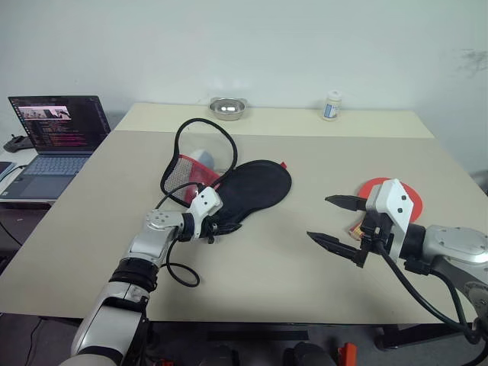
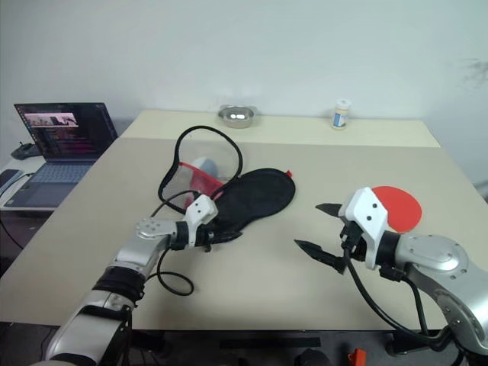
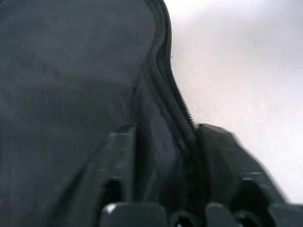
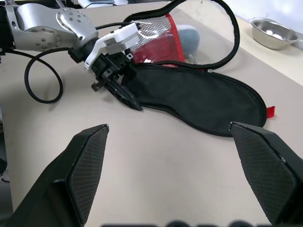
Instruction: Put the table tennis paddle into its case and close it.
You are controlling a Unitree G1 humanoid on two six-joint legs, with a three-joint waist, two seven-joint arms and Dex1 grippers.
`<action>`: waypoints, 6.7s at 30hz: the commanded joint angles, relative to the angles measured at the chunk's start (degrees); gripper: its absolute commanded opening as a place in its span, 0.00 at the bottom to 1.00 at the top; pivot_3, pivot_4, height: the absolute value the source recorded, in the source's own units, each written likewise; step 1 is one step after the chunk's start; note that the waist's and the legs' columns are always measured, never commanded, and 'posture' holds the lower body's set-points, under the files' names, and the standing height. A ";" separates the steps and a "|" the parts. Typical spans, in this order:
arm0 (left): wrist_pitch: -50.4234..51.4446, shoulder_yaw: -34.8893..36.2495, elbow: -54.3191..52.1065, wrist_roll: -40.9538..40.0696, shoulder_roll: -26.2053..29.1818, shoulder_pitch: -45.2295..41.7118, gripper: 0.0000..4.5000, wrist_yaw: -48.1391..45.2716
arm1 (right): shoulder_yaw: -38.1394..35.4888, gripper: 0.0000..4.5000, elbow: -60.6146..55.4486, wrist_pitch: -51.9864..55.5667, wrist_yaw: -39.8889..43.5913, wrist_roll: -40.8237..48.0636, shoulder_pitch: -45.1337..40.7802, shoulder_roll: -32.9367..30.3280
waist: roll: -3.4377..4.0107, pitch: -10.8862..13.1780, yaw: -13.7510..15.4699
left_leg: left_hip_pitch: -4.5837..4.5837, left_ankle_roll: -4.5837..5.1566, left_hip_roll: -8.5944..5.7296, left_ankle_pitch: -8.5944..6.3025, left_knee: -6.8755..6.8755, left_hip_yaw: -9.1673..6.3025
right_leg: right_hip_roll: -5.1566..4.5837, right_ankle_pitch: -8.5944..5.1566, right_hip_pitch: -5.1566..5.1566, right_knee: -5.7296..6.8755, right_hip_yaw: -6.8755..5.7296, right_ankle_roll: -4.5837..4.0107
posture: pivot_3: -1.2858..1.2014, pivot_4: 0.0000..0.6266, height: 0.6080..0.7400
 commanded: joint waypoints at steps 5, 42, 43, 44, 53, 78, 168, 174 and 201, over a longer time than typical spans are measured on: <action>1.15 1.21 -1.18 -1.01 -0.67 0.53 0.01 -0.93 | -1.60 1.00 -1.16 -1.24 -0.26 -0.09 -0.48 -0.66 | 0.00 0.00 0.01 | 0.01 0.00 0.00 0.00 0.00 0.00 | 0.00 0.00 0.00 0.02 0.00 0.00 | 0.52 0.24 1.00; 23.17 -3.12 -16.61 -3.49 -19.88 -1.67 0.77 12.15 | -5.23 1.00 -1.30 1.86 0.00 2.70 0.59 -3.91 | -0.11 0.07 -0.01 | -0.04 0.00 -0.09 0.00 0.02 -0.09 | 0.03 -0.01 0.03 -0.03 0.01 0.07 | 0.52 0.24 1.00; 23.09 -2.91 -18.01 -4.02 -18.53 -1.15 0.87 10.92 | -5.16 1.00 -1.16 2.19 -0.61 2.97 0.31 -3.55 | -0.11 0.06 -0.03 | -0.03 0.00 -0.07 0.00 0.00 -0.09 | 0.04 -0.01 0.02 -0.02 0.01 0.06 | 0.52 0.24 1.00; 22.67 -2.48 -19.45 -4.60 -16.58 -0.56 0.93 9.19 | -5.04 1.00 -0.75 2.48 -1.72 2.95 -0.13 -2.85 | -0.11 0.07 -0.05 | -0.01 0.00 -0.04 0.00 -0.01 -0.09 | 0.05 -0.01 0.02 -0.02 0.01 0.06 | 0.52 0.24 1.00; 21.19 5.40 -29.06 -14.05 -2.31 3.27 1.00 -4.56 | -0.31 1.00 5.10 8.60 -13.56 2.53 -4.76 7.51 | -0.10 0.08 -0.04 | 0.00 -0.03 -0.05 0.02 0.00 -0.05 | -0.02 0.03 0.01 0.03 0.02 -0.05 | 0.52 0.24 1.00; 22.99 11.36 -38.37 -23.97 11.82 3.84 1.00 -13.67 | 14.57 1.00 36.54 9.50 -22.32 -16.76 -16.42 29.92 | -0.08 0.12 -0.36 | -0.07 -0.02 -0.04 0.01 -0.04 0.02 | 0.02 0.11 -0.14 0.09 0.05 -0.25 | 0.52 0.24 1.00; 13.67 2.03 -27.47 -18.97 4.85 -5.41 1.00 -20.17 | -13.19 0.99 29.70 23.29 -44.20 -33.04 -16.34 42.01 | -0.03 0.17 -1.65 | -0.50 -0.26 -0.14 0.16 -0.06 0.06 | 0.17 0.13 -0.67 0.28 0.13 -0.28 | 0.52 0.24 1.00; 14.01 2.27 -28.27 -19.02 4.79 -4.81 1.00 -19.77 | -11.95 0.85 34.61 19.72 -42.84 -33.41 -15.52 39.42 | -0.04 0.16 -1.68 | -0.47 -0.24 -0.14 0.19 -0.02 0.03 | 0.18 0.12 -0.62 0.33 0.11 -0.21 | 0.52 0.24 1.00; 15.04 1.39 -28.97 -19.09 3.76 -4.82 1.00 -19.82 | -11.77 0.24 31.23 24.93 -18.66 -24.52 -0.80 11.00 | -0.04 0.14 0.00 | -0.74 -0.18 -0.17 0.19 0.01 -0.23 | 0.26 0.06 -0.64 0.15 -0.08 -0.04 | 0.52 0.24 1.00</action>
